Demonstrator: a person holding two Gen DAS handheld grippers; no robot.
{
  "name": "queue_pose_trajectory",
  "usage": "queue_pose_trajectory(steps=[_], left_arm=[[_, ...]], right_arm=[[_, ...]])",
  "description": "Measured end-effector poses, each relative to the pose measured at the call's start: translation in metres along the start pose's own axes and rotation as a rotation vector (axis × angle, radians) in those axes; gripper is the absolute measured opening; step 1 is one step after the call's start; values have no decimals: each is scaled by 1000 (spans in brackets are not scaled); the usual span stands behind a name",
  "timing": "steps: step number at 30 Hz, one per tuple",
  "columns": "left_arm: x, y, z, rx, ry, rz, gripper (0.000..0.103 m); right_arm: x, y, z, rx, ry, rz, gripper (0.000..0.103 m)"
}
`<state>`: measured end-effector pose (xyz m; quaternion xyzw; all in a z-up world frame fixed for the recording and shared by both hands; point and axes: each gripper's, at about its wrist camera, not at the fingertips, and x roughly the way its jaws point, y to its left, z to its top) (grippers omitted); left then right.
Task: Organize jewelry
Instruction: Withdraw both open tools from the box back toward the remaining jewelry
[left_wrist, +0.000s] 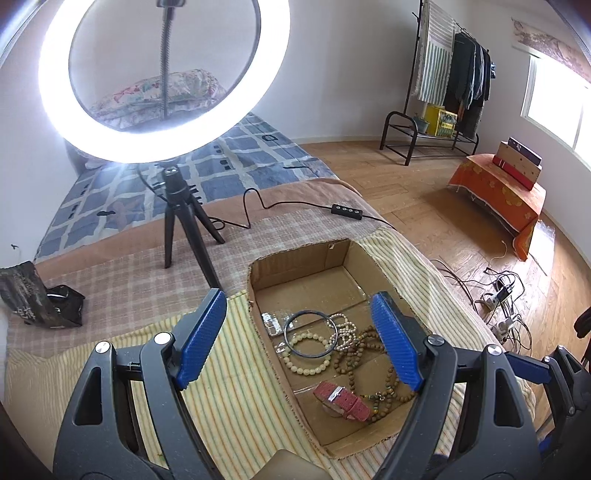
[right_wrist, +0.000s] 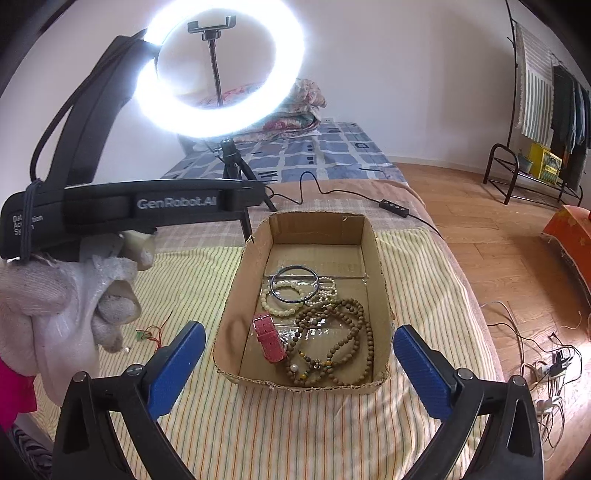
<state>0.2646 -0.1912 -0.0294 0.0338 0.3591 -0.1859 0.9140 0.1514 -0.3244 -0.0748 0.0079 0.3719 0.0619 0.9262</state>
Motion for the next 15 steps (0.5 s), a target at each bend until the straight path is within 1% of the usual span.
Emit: queue_pose_trajectory(steps=[15], left_arm=[[-59, 40, -20, 12, -30, 44, 83]], right_arm=[[-15, 27, -1, -20, -30, -24, 103]])
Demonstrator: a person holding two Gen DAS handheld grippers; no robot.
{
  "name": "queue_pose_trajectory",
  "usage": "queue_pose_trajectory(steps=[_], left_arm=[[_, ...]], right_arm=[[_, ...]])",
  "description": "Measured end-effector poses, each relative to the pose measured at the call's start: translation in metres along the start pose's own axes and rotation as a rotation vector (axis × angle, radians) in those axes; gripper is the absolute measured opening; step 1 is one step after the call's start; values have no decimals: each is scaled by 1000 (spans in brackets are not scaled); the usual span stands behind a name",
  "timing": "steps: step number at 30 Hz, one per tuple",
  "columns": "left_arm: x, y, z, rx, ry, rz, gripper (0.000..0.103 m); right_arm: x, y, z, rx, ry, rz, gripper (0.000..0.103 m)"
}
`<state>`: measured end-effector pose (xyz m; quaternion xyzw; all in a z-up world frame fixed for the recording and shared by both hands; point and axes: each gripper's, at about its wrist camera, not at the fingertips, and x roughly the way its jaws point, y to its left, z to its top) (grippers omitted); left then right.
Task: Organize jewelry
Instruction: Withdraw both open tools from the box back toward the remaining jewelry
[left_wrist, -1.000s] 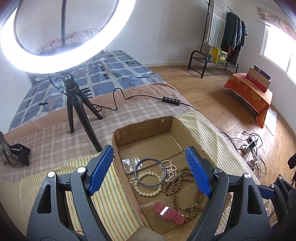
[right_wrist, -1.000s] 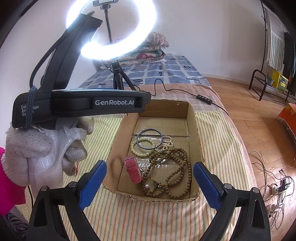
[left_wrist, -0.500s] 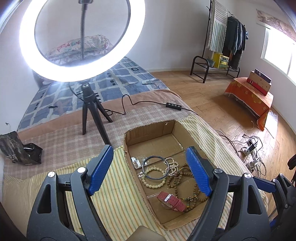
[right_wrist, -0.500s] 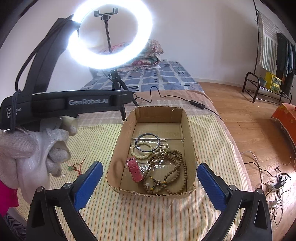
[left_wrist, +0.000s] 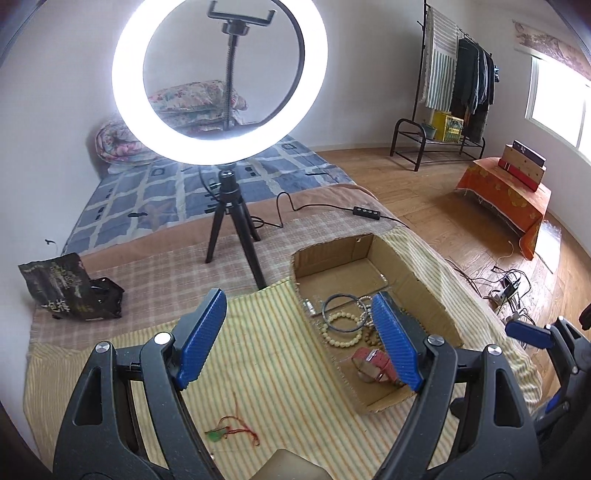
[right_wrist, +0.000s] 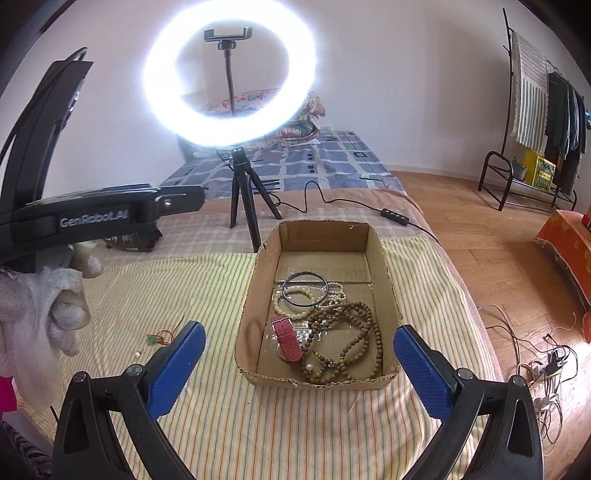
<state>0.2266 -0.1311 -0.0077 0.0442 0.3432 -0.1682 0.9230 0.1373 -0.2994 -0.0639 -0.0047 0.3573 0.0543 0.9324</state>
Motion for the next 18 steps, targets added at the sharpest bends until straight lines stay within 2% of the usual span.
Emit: queue_pose_trajectory(steps=[9, 18], left_arm=[[-29, 39, -23, -36, 2, 21, 83], [-49, 96, -59, -99, 20, 74, 83]], right_arm=[[-2, 22, -1, -36, -5, -5, 103], [4, 44, -1, -81, 0, -9, 103]])
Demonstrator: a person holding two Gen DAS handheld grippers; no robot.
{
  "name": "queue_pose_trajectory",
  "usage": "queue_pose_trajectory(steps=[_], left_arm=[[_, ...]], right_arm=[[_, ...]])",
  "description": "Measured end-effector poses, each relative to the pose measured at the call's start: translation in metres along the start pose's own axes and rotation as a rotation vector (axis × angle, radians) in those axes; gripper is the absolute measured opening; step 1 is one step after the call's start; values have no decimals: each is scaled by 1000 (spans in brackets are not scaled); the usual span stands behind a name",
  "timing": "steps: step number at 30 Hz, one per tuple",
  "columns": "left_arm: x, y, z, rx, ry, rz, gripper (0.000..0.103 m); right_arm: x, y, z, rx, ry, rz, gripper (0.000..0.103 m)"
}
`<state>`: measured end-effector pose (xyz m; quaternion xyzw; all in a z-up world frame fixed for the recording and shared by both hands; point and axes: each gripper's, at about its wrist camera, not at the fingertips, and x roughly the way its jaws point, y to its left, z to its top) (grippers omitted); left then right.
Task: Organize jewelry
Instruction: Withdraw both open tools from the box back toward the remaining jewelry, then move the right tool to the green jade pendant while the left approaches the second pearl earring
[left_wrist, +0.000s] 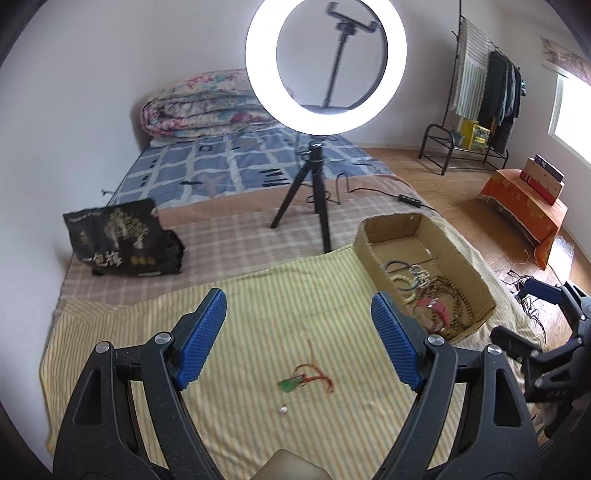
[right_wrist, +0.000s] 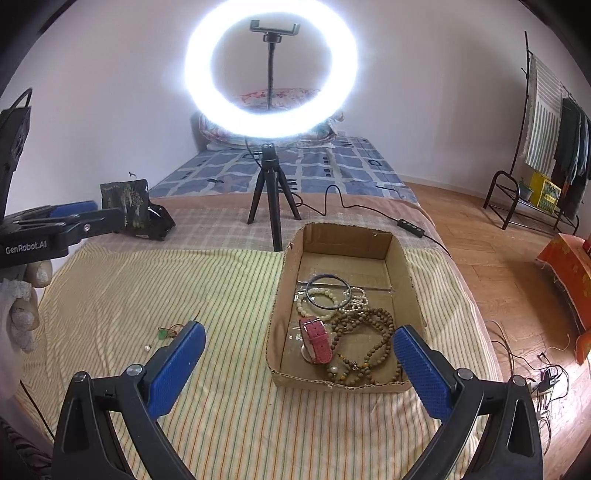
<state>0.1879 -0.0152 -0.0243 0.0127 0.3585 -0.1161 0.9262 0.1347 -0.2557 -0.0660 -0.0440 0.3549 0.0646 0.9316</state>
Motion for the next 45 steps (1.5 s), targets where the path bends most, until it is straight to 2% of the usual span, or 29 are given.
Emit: queue_pose_trajectory(steps=[5, 12, 19, 27, 30, 33, 39, 42, 45], left_arm=[[-1, 35, -18, -43, 7, 23, 83], [1, 80, -44, -123, 15, 39, 83], [7, 92, -69, -91, 51, 21, 83], [15, 78, -91, 1, 93, -50, 83], [21, 71, -98, 20, 124, -87, 71], [28, 64, -104, 39, 159, -116, 66], [42, 47, -117, 96, 211, -166, 57], [49, 42, -122, 103, 238, -185, 48], [59, 37, -127, 117, 260, -206, 46]], right_arm=[[4, 15, 0, -31, 2, 32, 103], [14, 35, -2, -48, -1, 119, 103], [31, 44, 0, -20, 31, 190, 101], [67, 61, -2, -28, 155, 327, 76], [85, 70, -5, -32, 219, 378, 64], [102, 78, -7, -20, 264, 422, 55], [123, 92, -11, -49, 313, 446, 45], [134, 95, -11, -50, 329, 449, 43], [143, 98, -12, -53, 346, 456, 42]])
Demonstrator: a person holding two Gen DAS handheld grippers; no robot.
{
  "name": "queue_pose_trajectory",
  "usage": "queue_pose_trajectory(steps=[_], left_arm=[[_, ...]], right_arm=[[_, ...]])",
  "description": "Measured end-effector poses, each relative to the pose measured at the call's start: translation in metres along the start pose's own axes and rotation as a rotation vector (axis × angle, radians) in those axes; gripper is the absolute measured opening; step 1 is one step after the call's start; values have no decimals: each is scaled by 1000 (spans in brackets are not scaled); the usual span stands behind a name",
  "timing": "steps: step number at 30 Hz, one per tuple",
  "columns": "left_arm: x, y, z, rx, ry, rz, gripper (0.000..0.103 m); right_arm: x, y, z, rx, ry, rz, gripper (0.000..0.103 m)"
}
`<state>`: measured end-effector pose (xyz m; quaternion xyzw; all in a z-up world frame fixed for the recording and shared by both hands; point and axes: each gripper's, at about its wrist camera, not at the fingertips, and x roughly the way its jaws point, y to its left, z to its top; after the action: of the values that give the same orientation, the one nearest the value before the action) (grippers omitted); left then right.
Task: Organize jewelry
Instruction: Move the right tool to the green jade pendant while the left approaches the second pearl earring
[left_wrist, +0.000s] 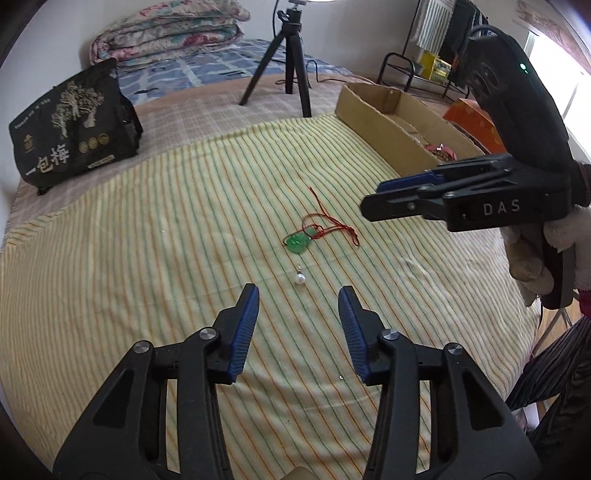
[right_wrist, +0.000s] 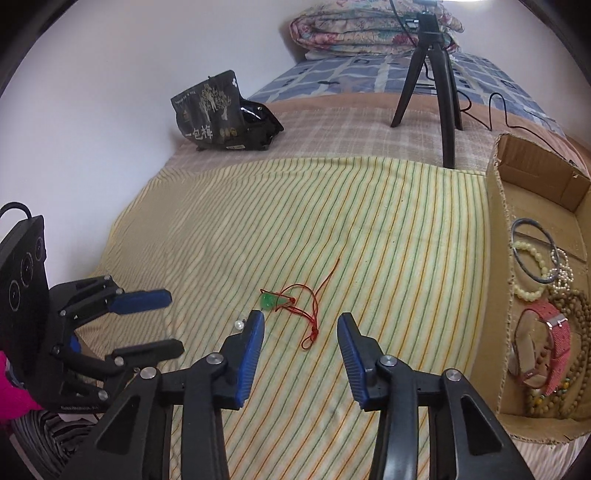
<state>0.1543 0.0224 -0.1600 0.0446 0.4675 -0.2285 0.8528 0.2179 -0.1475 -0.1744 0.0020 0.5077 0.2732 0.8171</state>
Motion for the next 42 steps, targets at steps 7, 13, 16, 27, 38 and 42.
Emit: queue_pose_trajectory(steps=[7, 13, 16, 27, 38, 42], left_arm=[[14, -1, 1, 0, 18, -21, 35], [26, 2, 1, 1, 31, -23, 35], [30, 4, 1, -4, 33, -29, 35], [43, 13, 3, -43, 39, -58, 31], [49, 12, 2, -25, 36, -48, 13], [47, 17, -3, -21, 36, -42, 7]], right_arm=[[20, -4, 3, 15, 30, 41, 37], [33, -5, 8, 17, 46, 63, 34], [37, -4, 10, 15, 46, 69, 33], [52, 0, 14, -11, 63, 62, 31], [62, 13, 14, -77, 75, 13, 32], [64, 18, 13, -97, 78, -5, 33]])
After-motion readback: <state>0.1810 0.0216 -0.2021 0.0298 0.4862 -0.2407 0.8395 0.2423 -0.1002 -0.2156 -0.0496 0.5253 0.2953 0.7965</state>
